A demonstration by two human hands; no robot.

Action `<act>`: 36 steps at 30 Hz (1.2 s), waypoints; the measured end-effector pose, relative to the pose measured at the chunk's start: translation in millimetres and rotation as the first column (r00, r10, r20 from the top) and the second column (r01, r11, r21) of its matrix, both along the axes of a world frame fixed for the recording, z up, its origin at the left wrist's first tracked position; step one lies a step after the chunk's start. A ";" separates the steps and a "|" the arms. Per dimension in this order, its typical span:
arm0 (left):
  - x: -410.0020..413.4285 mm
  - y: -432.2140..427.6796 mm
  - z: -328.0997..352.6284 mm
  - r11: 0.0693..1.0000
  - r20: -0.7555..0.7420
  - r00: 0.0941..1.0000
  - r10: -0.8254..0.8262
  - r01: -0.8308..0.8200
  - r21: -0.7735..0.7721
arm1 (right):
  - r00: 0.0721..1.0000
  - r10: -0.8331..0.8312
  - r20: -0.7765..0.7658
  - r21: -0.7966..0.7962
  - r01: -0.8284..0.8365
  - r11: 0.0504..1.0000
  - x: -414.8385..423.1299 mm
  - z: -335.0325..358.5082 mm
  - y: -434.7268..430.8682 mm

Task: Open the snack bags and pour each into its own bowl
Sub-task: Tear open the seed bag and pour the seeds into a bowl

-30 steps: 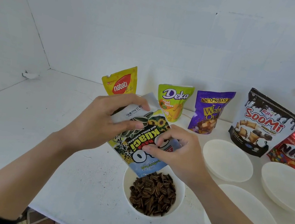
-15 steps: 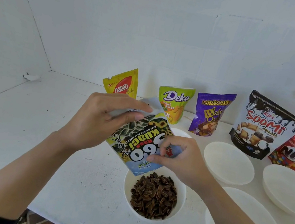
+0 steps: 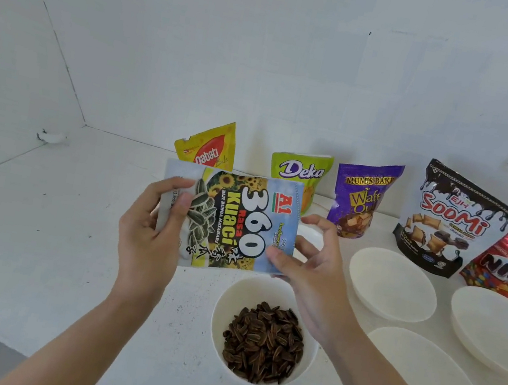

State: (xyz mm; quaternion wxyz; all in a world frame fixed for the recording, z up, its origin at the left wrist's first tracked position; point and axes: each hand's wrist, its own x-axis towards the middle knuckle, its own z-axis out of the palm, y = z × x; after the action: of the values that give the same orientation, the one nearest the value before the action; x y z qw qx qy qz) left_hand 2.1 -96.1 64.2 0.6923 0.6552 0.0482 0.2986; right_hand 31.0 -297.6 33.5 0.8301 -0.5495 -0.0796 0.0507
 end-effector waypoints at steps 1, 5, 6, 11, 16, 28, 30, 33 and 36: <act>-0.9 -2.1 -1.8 0.999 -0.012 1.000 0.001 -0.001 -0.041 | 1.000 0.001 -0.018 -0.009 -0.001 1.000 -0.7 -0.3 1.8; -1.7 -1.7 -11.0 0.999 -0.060 0.998 -0.035 0.033 -0.031 | 0.997 -0.028 -0.075 0.000 0.029 1.000 1.0 0.0 4.6; -1.2 0.9 -13.6 0.998 -0.081 0.995 -0.062 0.061 -0.007 | 0.995 -0.052 -0.088 0.006 0.053 0.999 2.4 0.1 4.4; -1.8 12.5 -24.1 0.952 -0.191 0.951 -0.245 0.273 0.139 | 0.963 -0.198 -0.183 0.053 0.211 0.976 10.1 -0.1 5.1; -0.7 18.1 -32.7 0.898 -0.333 0.907 -0.257 0.352 0.265 | 0.951 -0.266 -0.159 0.008 0.271 0.963 14.1 8.2 12.4; -6.2 50.1 -6.7 0.493 -0.547 0.837 0.027 0.464 0.736 | 0.906 -0.194 0.375 -0.361 0.336 0.870 31.7 35.2 46.1; -9.1 53.6 5.9 0.450 -0.568 0.819 0.080 0.479 0.754 | 0.891 -0.124 0.436 -0.419 0.323 0.848 31.8 43.8 53.6; -21.2 57.6 27.0 0.550 -0.524 0.849 0.072 0.404 0.730 | 0.888 -0.003 0.459 -0.466 0.244 0.851 28.6 55.3 64.6; -42.3 57.0 48.3 0.626 -0.435 0.890 0.137 0.263 0.734 | 0.878 0.096 0.468 -0.506 0.177 0.844 21.1 62.5 77.1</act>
State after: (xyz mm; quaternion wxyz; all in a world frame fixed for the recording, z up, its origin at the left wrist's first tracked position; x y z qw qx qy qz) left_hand -40.2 -39.1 112.5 0.3204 0.9402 0.0500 0.1042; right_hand 52.1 -220.5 95.9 0.5993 -0.7553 -0.2517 -0.0839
